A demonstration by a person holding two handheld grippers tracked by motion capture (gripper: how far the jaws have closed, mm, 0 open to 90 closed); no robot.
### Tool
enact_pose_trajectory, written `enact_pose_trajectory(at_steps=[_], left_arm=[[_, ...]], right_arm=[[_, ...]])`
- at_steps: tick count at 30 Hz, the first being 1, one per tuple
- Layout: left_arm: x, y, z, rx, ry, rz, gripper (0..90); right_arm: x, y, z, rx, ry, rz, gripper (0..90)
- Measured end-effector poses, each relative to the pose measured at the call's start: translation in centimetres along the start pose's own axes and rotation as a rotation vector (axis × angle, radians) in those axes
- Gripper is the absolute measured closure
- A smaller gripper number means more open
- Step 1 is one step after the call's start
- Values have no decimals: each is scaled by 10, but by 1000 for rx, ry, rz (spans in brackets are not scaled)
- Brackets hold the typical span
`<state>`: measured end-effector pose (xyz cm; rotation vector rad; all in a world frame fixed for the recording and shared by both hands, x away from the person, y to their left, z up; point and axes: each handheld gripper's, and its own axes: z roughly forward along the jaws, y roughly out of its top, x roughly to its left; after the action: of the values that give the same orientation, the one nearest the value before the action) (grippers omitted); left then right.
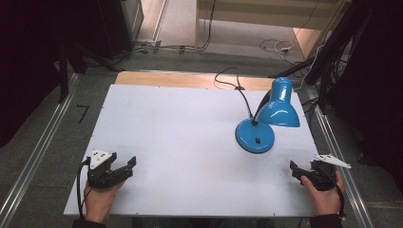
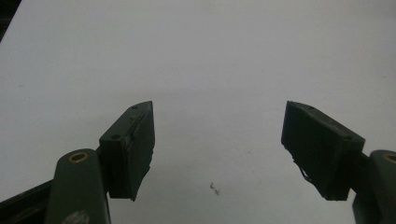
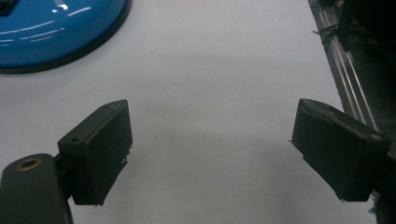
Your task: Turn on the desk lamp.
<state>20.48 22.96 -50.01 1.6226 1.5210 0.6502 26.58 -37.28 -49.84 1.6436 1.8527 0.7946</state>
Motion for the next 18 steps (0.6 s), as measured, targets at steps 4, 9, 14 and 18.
enact_pose_trajectory(at_steps=[4,9,14,18], left_arm=[[0,1,-1,-11,4,-6,264],[1,0,-1,-11,2,-15,265],[1,0,-1,-12,3,-13,265],[0,0,-1,-11,4,-12,265]], right_arm=[[9,3,-2,-34,46,-35,136],[15,7,-3,-51,85,-37,149],[20,11,-1,-70,110,-50,167],[21,13,-1,-75,118,-41,168]])
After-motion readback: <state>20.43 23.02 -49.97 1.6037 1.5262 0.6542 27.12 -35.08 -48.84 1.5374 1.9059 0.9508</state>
